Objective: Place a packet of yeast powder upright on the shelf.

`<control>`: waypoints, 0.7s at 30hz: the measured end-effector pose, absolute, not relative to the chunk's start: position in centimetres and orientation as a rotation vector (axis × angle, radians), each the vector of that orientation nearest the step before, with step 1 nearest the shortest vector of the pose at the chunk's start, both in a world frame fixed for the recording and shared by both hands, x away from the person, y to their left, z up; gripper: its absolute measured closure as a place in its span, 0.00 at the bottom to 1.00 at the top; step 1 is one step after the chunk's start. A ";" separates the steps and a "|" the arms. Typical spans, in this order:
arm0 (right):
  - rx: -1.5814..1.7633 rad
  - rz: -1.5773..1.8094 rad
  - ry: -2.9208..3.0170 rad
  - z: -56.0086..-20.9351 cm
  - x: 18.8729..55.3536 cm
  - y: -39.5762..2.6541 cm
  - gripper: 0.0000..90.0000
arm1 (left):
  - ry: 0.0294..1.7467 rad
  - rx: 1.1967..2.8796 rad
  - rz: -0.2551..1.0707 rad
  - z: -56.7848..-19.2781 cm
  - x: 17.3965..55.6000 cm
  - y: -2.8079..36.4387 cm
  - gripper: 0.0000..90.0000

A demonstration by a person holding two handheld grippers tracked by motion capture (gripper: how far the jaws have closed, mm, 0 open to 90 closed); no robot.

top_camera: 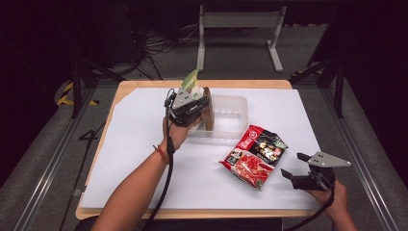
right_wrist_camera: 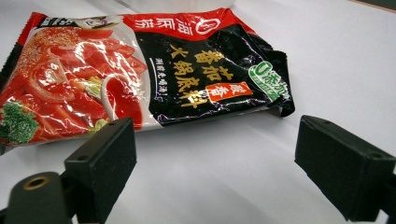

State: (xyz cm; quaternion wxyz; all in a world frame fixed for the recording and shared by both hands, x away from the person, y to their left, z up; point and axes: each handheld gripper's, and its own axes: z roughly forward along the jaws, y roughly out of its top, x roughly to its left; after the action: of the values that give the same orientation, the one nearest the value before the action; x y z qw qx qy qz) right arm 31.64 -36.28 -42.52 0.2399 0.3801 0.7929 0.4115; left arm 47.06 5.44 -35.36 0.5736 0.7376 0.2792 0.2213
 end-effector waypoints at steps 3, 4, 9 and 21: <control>1.038 1.135 2.174 -42.5 31.6 -36.3 0.17 | 0.645 1.736 0.499 -35.3 47.0 5.7 0.92; 1.034 1.145 2.178 -42.5 31.6 -36.3 0.18 | 0.638 1.742 0.496 -35.3 47.0 5.8 0.91; 1.029 1.154 2.181 -42.5 31.6 -36.2 0.19 | 0.608 1.767 0.483 -35.3 46.9 6.3 0.81; 1.019 1.178 2.200 -42.5 31.6 -36.0 0.22 | 0.534 1.839 0.466 -35.6 45.1 8.6 0.63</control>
State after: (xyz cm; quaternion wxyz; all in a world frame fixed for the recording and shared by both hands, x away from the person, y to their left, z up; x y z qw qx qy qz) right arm 31.59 -36.01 -42.50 0.2214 0.3686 0.7959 0.4263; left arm 45.06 8.57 -35.56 0.5525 0.7777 0.2259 0.1972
